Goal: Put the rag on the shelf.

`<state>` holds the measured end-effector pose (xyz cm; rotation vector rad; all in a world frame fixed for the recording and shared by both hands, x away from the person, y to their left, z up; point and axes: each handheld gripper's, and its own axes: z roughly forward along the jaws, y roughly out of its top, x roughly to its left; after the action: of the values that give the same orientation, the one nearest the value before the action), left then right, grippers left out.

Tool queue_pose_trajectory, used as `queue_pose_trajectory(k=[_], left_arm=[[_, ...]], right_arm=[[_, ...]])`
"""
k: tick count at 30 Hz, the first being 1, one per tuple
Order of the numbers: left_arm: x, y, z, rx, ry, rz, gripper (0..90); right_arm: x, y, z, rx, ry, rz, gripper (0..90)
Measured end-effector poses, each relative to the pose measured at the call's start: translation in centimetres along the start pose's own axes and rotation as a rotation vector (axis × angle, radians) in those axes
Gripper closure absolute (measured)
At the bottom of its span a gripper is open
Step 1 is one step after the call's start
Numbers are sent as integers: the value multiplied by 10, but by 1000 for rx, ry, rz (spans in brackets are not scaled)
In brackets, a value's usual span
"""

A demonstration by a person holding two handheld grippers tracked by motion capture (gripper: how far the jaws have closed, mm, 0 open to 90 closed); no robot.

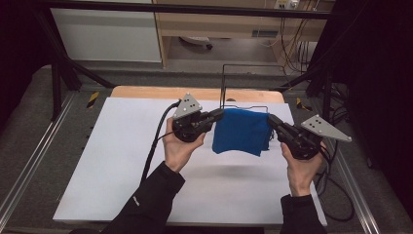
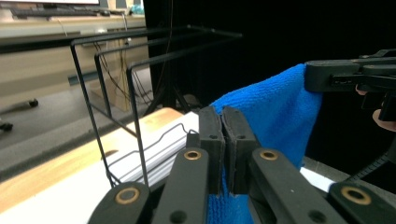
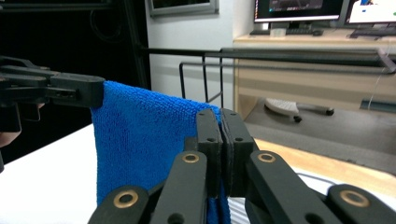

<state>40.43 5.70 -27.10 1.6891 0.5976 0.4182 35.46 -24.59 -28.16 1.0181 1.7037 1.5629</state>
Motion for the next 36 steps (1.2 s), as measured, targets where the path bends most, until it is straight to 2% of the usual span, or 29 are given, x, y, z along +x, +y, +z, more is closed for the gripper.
queue_pose_trajectory(k=[10,22,36], left_arm=[[-3,16,3,-85,-10,-2,872],[-1,38,6,-164,-10,-3,873],[6,63,20,-232,0,-15,873]], right_arm=[[-1,24,-8,-69,-36,-38,883],[0,49,-9,-131,-71,-68,884],[-6,74,-5,-172,-104,-100,884]])
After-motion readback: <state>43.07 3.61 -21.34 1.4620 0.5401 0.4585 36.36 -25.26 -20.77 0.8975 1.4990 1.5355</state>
